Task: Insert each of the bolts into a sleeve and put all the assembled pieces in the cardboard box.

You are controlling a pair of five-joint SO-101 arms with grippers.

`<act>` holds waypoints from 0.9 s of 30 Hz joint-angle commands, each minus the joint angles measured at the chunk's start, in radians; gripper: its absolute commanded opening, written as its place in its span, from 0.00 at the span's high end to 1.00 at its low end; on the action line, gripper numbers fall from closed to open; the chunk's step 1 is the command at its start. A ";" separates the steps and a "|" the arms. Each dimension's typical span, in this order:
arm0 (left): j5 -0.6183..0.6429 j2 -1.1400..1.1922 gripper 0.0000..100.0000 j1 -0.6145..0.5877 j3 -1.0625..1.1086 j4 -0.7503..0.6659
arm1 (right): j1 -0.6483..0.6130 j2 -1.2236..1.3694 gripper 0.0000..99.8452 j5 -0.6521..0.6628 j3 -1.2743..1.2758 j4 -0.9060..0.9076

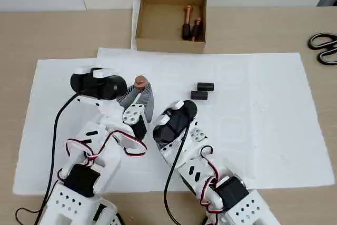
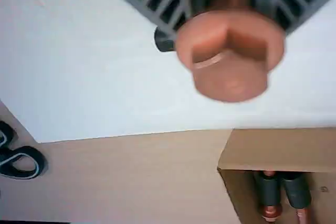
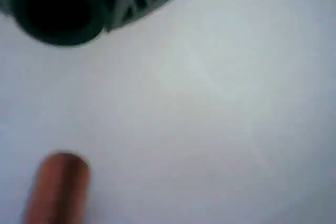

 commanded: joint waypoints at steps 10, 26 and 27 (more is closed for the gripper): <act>0.075 0.003 0.99 0.040 0.001 0.009 | -0.016 -0.015 1.00 -0.011 0.002 -0.053; 0.087 -0.005 0.99 0.038 0.002 0.048 | -0.013 -0.015 1.00 -0.011 0.002 -0.053; 0.107 -0.005 0.99 0.038 0.002 0.048 | -0.015 -0.015 1.00 -0.011 0.002 -0.053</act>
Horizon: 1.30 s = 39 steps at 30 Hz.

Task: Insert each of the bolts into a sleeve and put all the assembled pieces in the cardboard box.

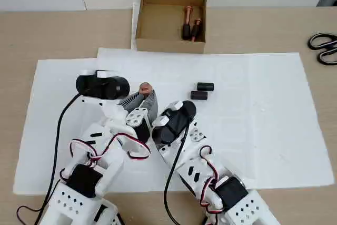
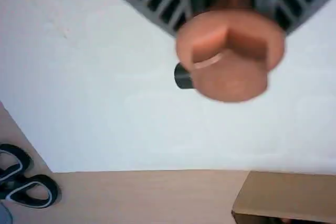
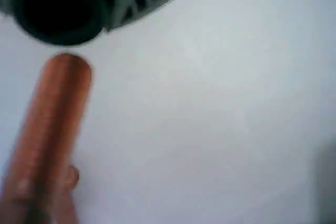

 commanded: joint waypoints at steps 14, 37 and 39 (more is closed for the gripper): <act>0.106 -0.008 0.99 0.037 0.027 -0.002 | -0.002 -0.015 1.00 -0.011 -0.003 -0.038; 0.015 -0.106 0.99 0.094 0.093 0.041 | 0.001 -0.015 1.00 -0.011 -0.003 -0.038; 0.015 -0.106 0.99 0.094 0.105 0.044 | 0.001 -0.015 1.00 -0.011 -0.003 -0.038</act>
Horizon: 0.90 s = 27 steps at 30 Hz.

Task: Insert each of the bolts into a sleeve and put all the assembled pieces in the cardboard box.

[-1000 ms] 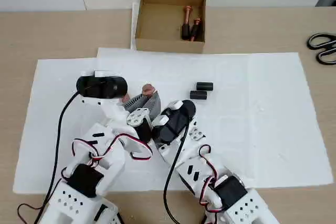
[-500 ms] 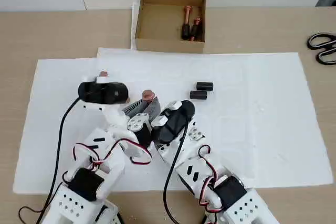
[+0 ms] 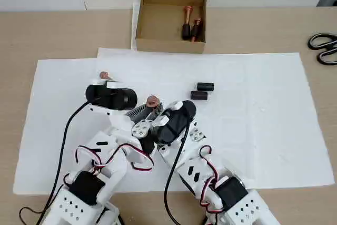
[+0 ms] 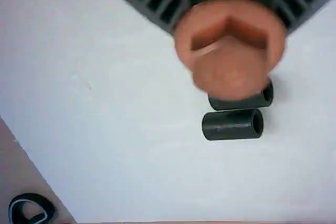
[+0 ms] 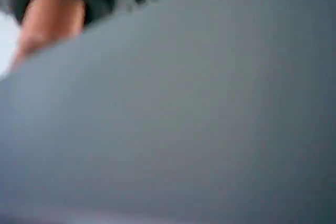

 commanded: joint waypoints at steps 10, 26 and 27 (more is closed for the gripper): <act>-0.012 -0.017 0.99 0.017 0.021 0.055 | 0.001 -0.015 1.00 -0.011 -0.006 -0.025; -0.012 -0.017 0.99 0.049 0.019 0.127 | 0.001 -0.015 1.00 -0.011 -0.005 -0.025; -0.012 -0.017 0.99 0.049 0.019 0.127 | 0.001 -0.015 1.00 -0.011 -0.005 -0.025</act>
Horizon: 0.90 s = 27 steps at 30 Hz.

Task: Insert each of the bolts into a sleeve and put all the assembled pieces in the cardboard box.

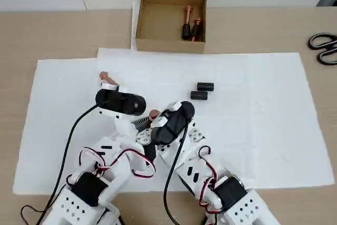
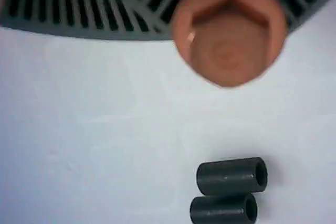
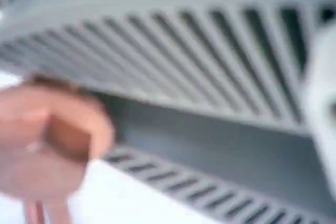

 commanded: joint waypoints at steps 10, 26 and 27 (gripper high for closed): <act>-0.097 -0.012 0.99 0.014 -0.005 0.014 | 0.004 -0.016 1.00 -0.009 -0.008 -0.022; -0.107 -0.014 0.85 0.009 -0.010 0.049 | 0.004 -0.016 1.00 -0.009 -0.008 -0.021; -0.107 -0.014 0.85 0.009 -0.012 0.049 | 0.004 -0.016 1.00 -0.009 -0.008 -0.021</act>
